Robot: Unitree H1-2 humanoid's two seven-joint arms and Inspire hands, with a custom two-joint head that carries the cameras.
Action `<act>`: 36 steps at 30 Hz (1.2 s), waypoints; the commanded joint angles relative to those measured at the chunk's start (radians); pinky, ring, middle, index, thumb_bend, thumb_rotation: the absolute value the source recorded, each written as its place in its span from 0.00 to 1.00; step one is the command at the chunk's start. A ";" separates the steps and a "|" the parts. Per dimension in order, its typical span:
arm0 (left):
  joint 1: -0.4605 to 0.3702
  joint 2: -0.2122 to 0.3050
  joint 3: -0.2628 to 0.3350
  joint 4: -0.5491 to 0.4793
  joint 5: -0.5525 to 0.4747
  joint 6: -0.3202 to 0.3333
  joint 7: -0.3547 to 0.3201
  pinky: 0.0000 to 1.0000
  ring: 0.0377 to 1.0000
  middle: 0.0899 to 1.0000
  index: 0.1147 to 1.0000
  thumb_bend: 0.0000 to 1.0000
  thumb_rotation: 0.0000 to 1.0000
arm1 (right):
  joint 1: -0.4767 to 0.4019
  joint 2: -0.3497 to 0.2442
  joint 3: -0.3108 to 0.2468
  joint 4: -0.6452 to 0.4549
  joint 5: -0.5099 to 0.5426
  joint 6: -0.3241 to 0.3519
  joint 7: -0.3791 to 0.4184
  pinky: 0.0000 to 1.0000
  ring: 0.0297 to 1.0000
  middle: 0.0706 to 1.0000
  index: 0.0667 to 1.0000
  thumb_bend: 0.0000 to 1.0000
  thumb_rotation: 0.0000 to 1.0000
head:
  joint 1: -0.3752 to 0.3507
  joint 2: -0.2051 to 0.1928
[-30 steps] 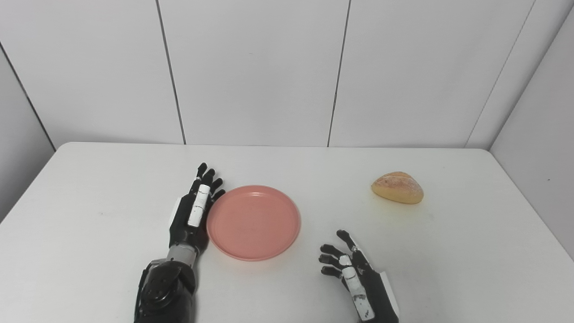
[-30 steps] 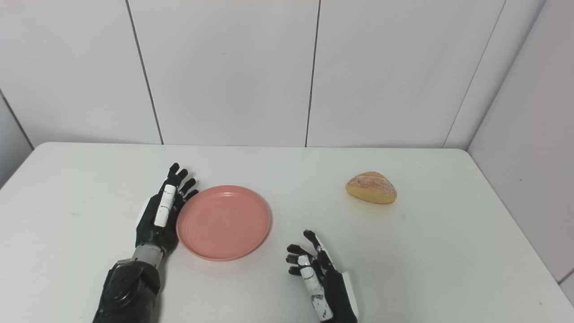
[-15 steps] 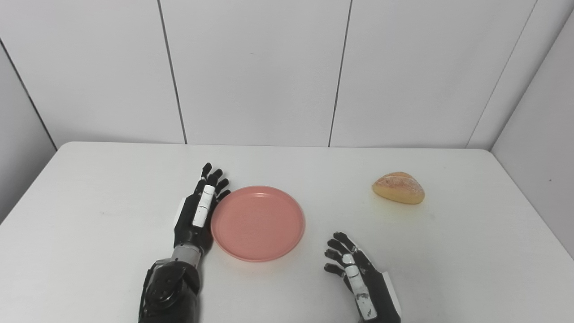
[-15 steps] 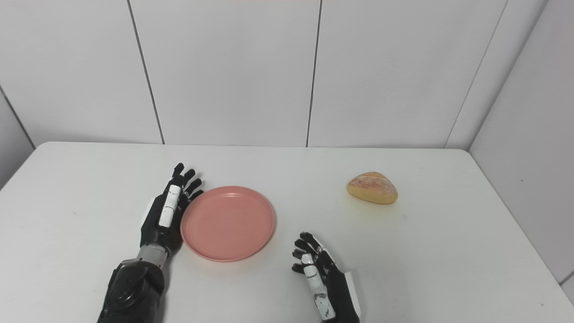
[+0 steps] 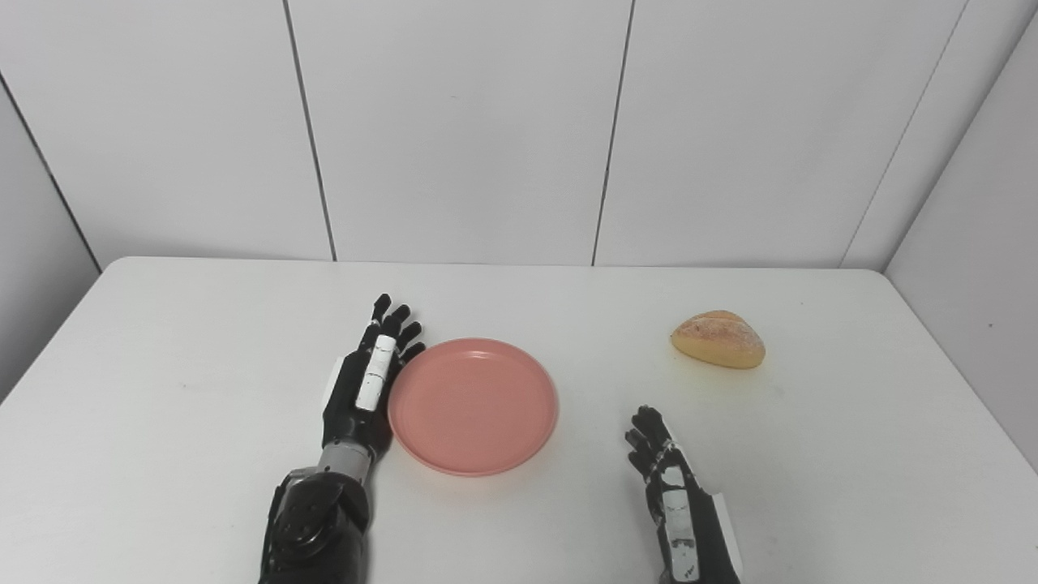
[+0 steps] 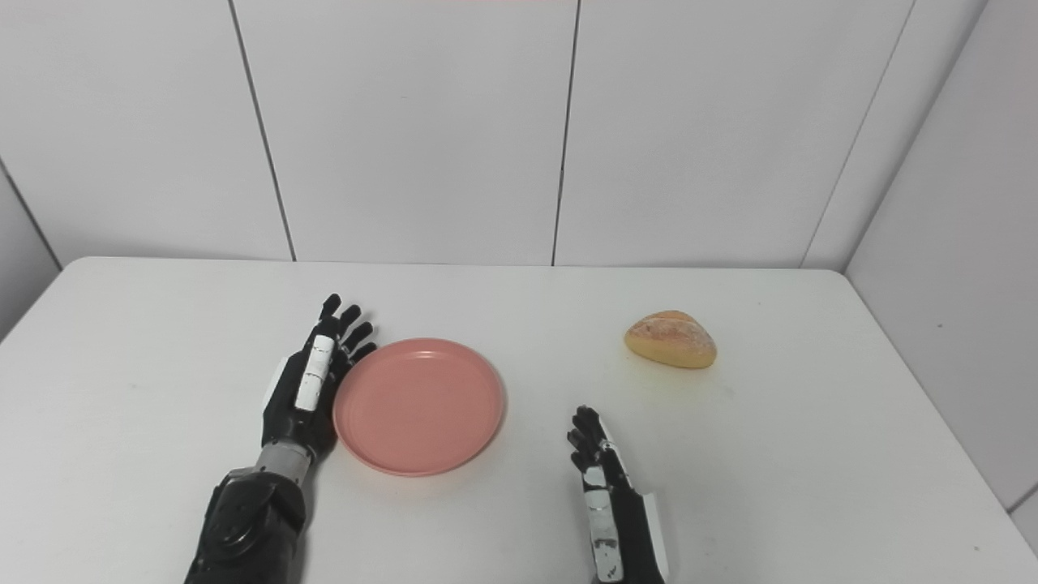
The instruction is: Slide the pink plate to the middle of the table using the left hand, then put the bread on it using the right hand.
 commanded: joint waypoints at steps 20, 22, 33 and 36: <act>0.006 -0.004 0.005 0.021 0.005 0.003 0.001 0.90 0.93 0.95 1.00 1.00 0.79 | -0.021 -0.001 -0.051 -0.201 -0.296 -0.038 -0.106 0.78 0.81 0.79 0.76 0.71 0.98 | -0.041 -0.040; 0.006 -0.004 0.004 0.030 0.006 -0.006 0.000 0.88 0.93 0.95 1.00 1.00 0.80 | -0.035 -0.013 -0.067 -0.210 -0.316 0.005 -0.100 0.76 0.81 0.79 0.74 0.71 1.00 | -0.038 -0.048; 0.000 -0.014 0.004 0.065 0.000 -0.032 -0.004 0.87 0.93 0.96 1.00 1.00 0.80 | -0.185 -0.163 -0.104 -0.271 -0.491 0.180 -0.046 0.75 0.81 0.80 0.76 0.67 0.99 | -0.029 -0.069; -0.004 -0.009 0.003 0.079 0.004 -0.044 -0.005 0.87 0.93 0.96 1.00 1.00 0.81 | -0.224 -0.193 -0.107 -0.267 -0.534 0.213 -0.040 0.76 0.80 0.79 0.75 0.69 0.98 | -0.049 -0.082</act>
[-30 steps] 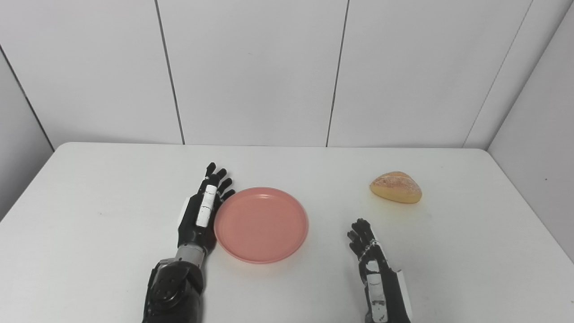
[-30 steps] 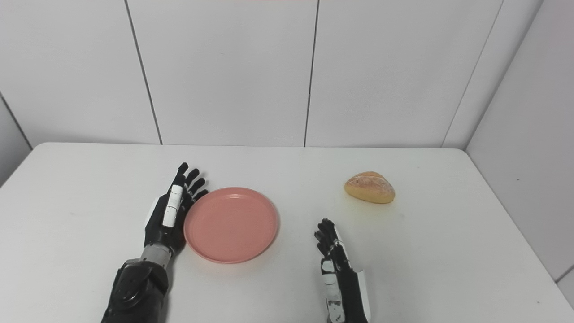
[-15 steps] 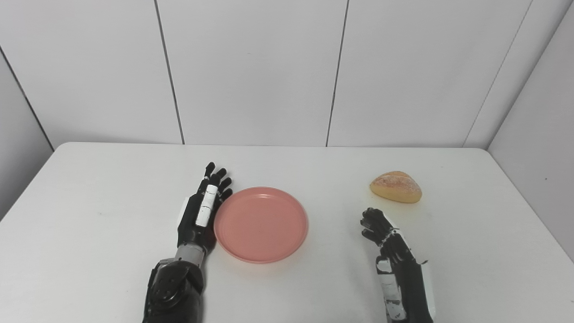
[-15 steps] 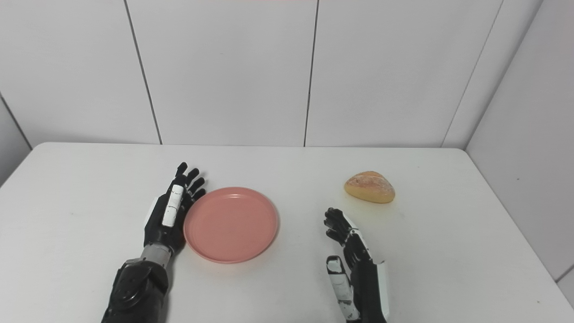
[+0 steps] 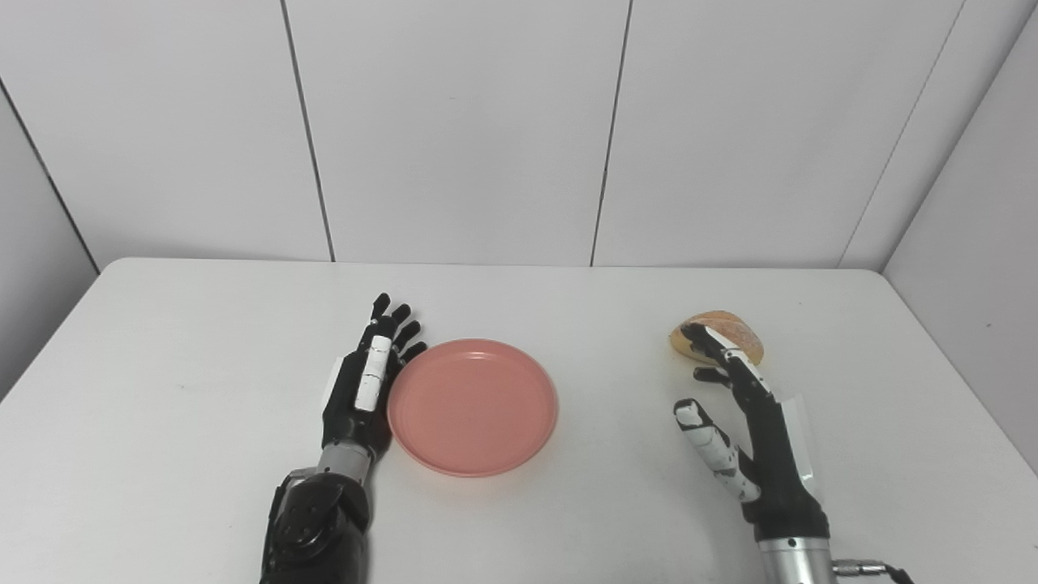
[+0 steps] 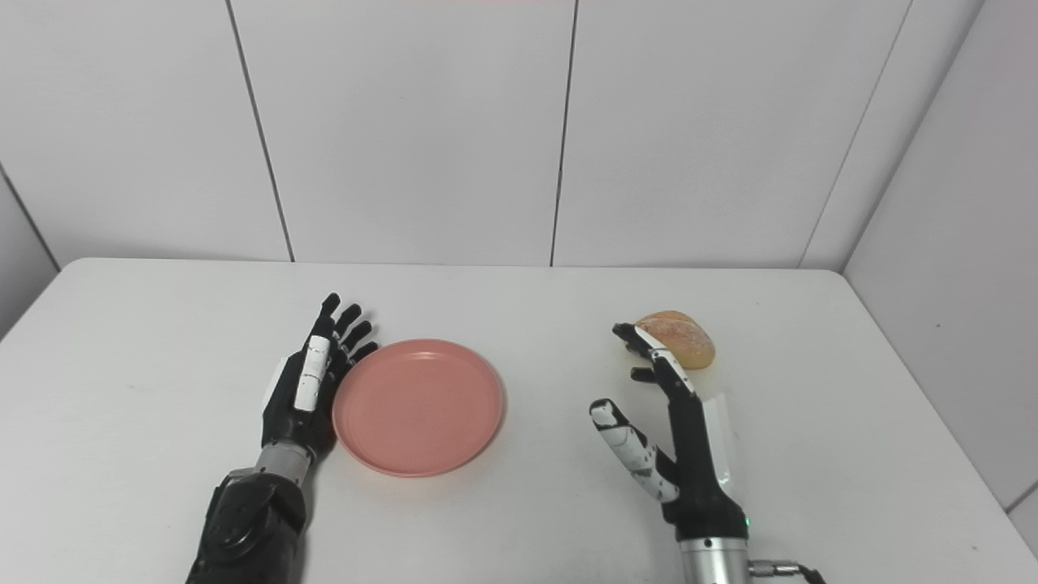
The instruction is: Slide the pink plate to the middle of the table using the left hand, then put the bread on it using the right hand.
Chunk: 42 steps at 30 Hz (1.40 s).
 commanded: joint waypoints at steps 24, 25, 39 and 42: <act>0.010 0.002 0.014 0.075 -0.025 -0.022 -0.048 0.90 0.94 0.96 1.00 0.89 0.88 | -0.333 -0.284 0.033 0.137 -0.377 0.160 0.092 0.79 0.80 0.76 0.74 0.74 0.76 | -0.029 -0.027; 0.011 0.003 0.017 0.074 -0.027 -0.022 -0.049 0.91 0.94 0.96 1.00 0.89 0.88 | -0.343 -0.296 0.039 0.153 -0.399 0.163 0.091 0.82 0.80 0.76 0.74 0.75 0.77 | -0.031 -0.027; 0.009 0.003 0.018 0.079 -0.042 -0.016 -0.062 0.92 0.94 0.97 1.00 0.90 0.84 | -0.464 -0.390 0.080 0.456 -0.426 0.190 0.045 0.58 0.69 0.72 0.73 0.76 0.76 | -0.032 -0.022; 0.011 0.002 0.018 0.075 -0.042 -0.013 -0.060 0.91 0.94 0.96 1.00 0.90 0.84 | -0.481 -0.396 0.086 0.517 -0.410 0.191 0.031 0.57 0.69 0.72 0.73 0.78 0.77 | -0.029 -0.021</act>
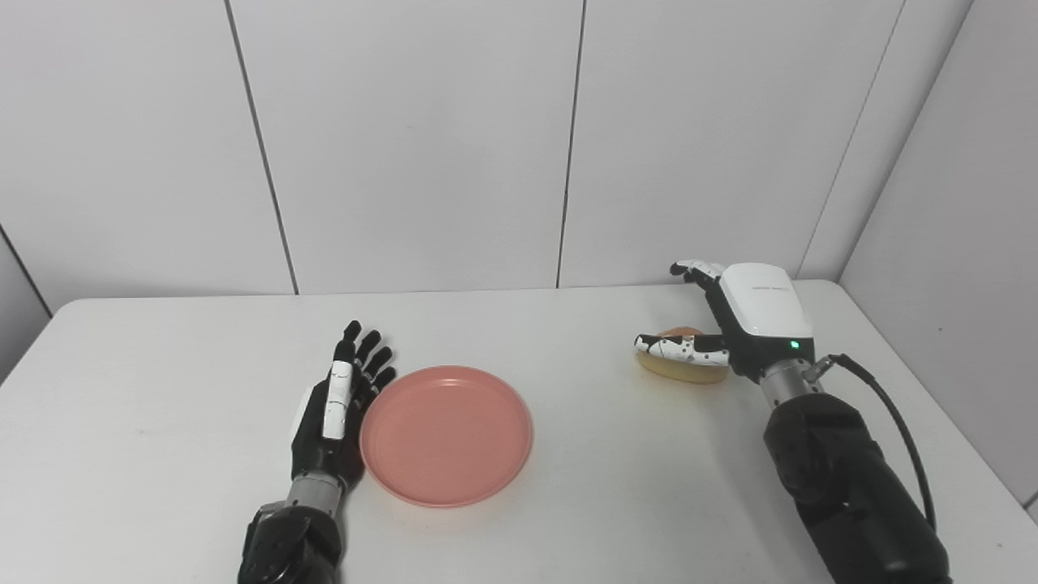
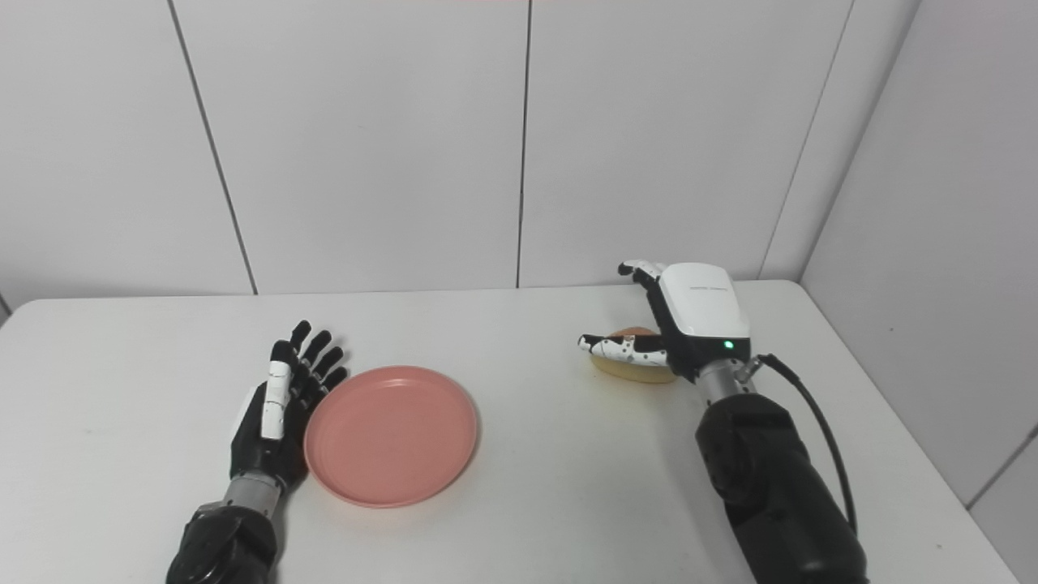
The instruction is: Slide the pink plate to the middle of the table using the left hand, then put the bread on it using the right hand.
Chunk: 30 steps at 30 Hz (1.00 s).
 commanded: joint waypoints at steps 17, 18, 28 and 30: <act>0.029 0.003 -0.002 0.029 -0.004 0.016 -0.009 0.94 0.95 0.97 1.00 0.92 0.82 | -0.110 -0.027 0.051 0.248 0.056 0.036 -0.129 0.58 0.67 0.69 0.72 0.77 0.73 | 0.024 0.012; 0.030 0.003 -0.002 0.030 -0.005 0.014 -0.009 0.94 0.95 0.97 1.00 0.92 0.82 | -0.111 -0.027 0.052 0.262 0.064 0.030 -0.135 0.58 0.67 0.69 0.72 0.78 0.73 | 0.027 0.005; 0.037 0.000 -0.003 0.016 -0.009 0.017 -0.014 0.93 0.94 0.96 1.00 0.92 0.74 | -0.117 -0.030 0.075 0.339 0.118 0.024 -0.153 0.60 0.70 0.72 0.73 0.77 0.68 | 0.027 0.010; 0.040 -0.002 -0.003 0.010 -0.013 0.021 -0.014 0.93 0.94 0.96 1.00 0.92 0.74 | -0.116 -0.032 0.081 0.343 0.125 0.021 -0.159 0.60 0.69 0.72 0.72 0.77 0.67 | 0.027 0.011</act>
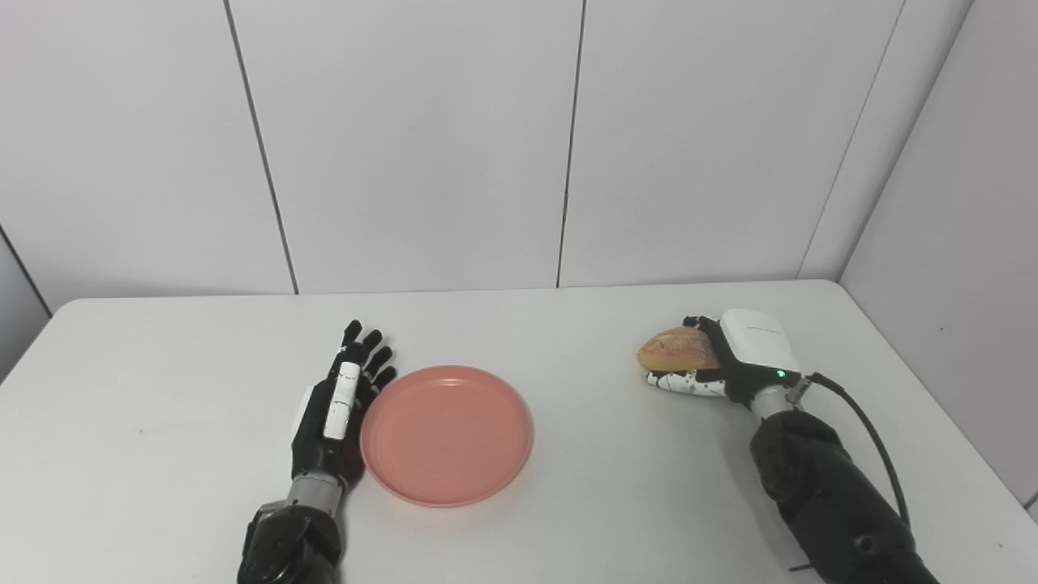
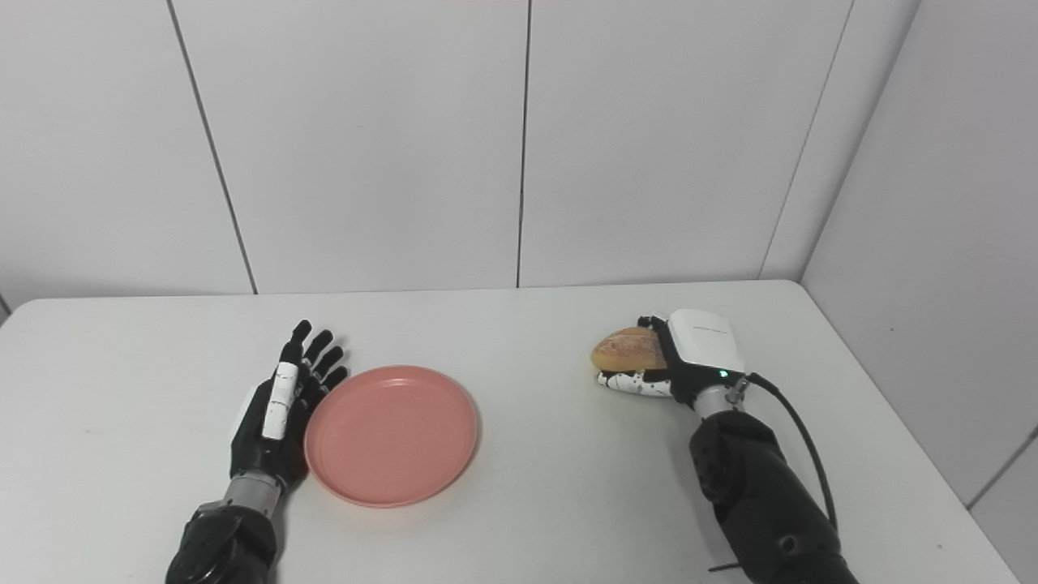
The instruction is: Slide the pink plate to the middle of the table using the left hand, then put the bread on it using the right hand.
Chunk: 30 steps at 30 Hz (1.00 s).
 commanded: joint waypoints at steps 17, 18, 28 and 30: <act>0.047 0.001 -0.002 0.033 -0.023 0.023 -0.017 0.96 0.95 0.96 1.00 0.93 0.71 | -0.038 -0.029 -0.002 0.026 0.110 -0.112 -0.223 0.20 0.24 0.39 0.49 0.51 0.00 | -0.006 0.005; 0.048 0.001 -0.003 0.032 -0.023 0.025 -0.016 0.95 0.95 0.96 1.00 0.92 0.71 | -0.037 -0.030 -0.001 0.023 0.114 -0.114 -0.222 0.20 0.24 0.39 0.49 0.51 0.00 | -0.006 0.005; 0.044 0.004 -0.004 0.048 -0.021 0.027 -0.019 0.97 0.95 0.96 1.00 0.91 0.70 | -0.036 -0.027 -0.006 0.021 0.155 -0.141 -0.227 0.21 0.26 0.39 0.49 0.51 0.00 | 0.001 -0.003; 0.042 0.006 -0.005 0.050 -0.017 0.030 -0.016 0.96 0.95 0.95 1.00 0.92 0.70 | -0.037 -0.024 -0.007 0.023 0.166 -0.150 -0.231 0.21 0.26 0.39 0.50 0.51 0.00 | 0.008 -0.002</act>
